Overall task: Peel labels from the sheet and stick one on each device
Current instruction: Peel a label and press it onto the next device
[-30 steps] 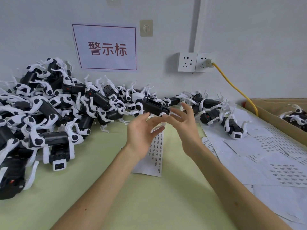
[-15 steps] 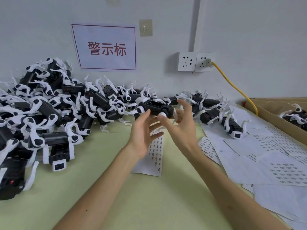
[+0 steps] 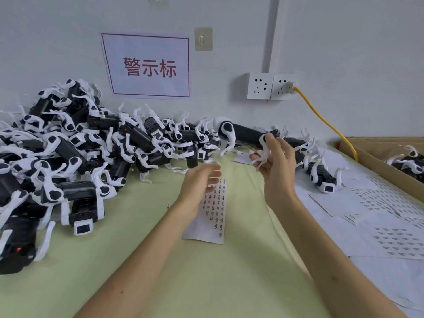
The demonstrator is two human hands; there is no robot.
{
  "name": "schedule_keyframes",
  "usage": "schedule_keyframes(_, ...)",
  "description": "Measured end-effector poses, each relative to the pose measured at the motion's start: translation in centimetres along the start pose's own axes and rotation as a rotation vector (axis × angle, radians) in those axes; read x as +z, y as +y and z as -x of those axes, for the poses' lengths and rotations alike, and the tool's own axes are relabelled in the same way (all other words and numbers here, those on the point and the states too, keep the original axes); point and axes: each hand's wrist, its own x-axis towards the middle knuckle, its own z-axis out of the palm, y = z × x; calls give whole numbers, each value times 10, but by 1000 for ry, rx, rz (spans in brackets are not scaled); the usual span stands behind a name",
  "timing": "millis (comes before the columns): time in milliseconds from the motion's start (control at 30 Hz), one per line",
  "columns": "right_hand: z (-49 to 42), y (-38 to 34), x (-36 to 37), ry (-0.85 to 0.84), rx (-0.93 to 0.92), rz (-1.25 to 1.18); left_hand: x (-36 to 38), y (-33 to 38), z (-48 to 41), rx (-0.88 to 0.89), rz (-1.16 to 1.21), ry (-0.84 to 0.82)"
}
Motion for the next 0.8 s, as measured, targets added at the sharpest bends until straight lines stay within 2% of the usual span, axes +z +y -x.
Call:
schedule_keyframes(67,-4,-2,-2,-92,88,-99,-5,5,-2,-95,251,-31)
schedule_keyframes(200,-6,-1,-2,-243,104,-30,-6,13,1,-43,318,-123)
schedule_keyframes(267,-5,-2,-1,-267,88,24,-6,16,5,-42,389,-238)
schedule_keyframes(400,-2,-7,-3,-286,75,-20,-9,20,11,-101,505,-499)
schedule_keyframes(533,2,-15,-4,-320,17,26,-9,20,14,-153,468,-726)
schedule_keyframes(667,11,-12,-3,-467,-86,262,-5,15,14,-134,336,-656)
schedule_keyframes(800,10,0,0,-303,-306,596,-2,7,6,-99,374,-408)
